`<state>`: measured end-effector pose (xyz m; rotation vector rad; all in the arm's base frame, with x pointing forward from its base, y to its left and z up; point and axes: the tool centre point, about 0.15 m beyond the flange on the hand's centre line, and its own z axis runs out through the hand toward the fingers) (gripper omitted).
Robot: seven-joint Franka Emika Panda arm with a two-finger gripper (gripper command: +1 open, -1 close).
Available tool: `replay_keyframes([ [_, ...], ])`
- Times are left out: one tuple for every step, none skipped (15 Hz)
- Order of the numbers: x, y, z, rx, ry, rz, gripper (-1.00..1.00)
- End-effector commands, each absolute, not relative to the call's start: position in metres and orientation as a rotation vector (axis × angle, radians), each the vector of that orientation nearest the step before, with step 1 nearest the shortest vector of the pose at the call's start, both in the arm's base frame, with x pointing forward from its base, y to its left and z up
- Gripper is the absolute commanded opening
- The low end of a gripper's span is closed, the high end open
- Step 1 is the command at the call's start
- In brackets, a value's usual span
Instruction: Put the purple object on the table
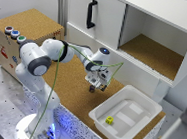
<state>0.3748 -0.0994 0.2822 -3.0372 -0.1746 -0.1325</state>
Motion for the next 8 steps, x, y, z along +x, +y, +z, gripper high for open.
replay_keyframes([
  [0.373, -0.073, 0.359, -3.028, -0.219, -0.190, 1.00],
  [0.380, -0.065, 0.374, -3.009, -0.258, -0.218, 1.00],
  [0.387, -0.054, 0.386, -2.974, -0.313, -0.220, 1.00],
  [0.395, -0.042, 0.402, -2.956, -0.362, -0.252, 1.00],
  [0.403, -0.027, 0.418, -2.930, -0.423, -0.285, 1.00],
  [0.409, -0.015, 0.431, -2.895, -0.470, -0.293, 1.00],
  [0.413, -0.005, 0.441, -2.885, -0.501, -0.301, 1.00],
  [0.417, 0.007, 0.452, -2.857, -0.544, -0.301, 1.00],
])
